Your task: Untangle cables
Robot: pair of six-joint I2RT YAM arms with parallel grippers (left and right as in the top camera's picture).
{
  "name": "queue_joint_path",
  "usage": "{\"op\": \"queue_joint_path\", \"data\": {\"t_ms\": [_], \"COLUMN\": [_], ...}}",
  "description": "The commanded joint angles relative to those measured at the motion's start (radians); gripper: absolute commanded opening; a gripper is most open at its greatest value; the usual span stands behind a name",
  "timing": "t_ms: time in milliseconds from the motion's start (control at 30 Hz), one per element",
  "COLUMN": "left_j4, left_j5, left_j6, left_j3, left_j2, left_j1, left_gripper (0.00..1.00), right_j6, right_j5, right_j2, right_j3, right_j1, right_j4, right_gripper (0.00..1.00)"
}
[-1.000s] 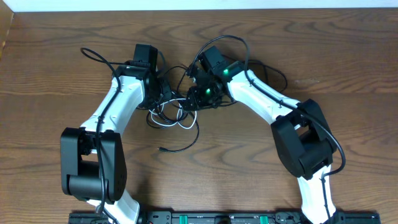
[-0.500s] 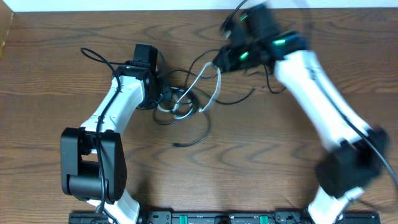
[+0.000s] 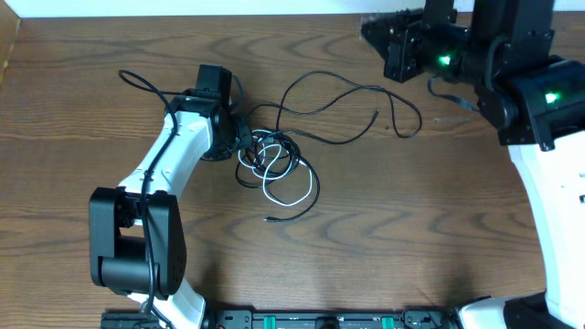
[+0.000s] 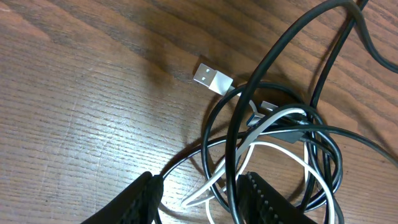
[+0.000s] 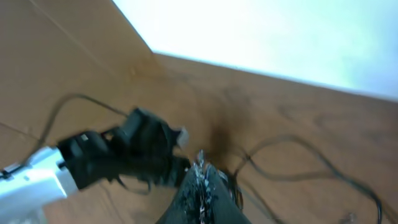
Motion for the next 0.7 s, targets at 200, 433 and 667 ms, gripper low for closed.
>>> {"op": "queue_joint_path", "data": {"t_ms": [200,433,667], "left_j4": [-0.130,-0.200,-0.123], "left_j5": [0.041,0.158,0.332], "left_j6": [0.208,0.388,0.417], "left_j3": [0.084,0.074,-0.024], "left_j2": [-0.134,-0.188,-0.130], "left_j1": [0.002,0.048,0.171], "left_gripper": [0.60,0.73,0.72], "right_j6": [-0.048,-0.064,-0.090], "right_j5": [0.023,0.031,0.057], "right_j2": [0.131,0.179,0.179], "right_j3": [-0.006,-0.006,-0.006], "right_j1": [0.020,0.024,0.024], "right_j4": [-0.085,-0.093,-0.113], "right_gripper": [0.29,0.39,0.43]}}
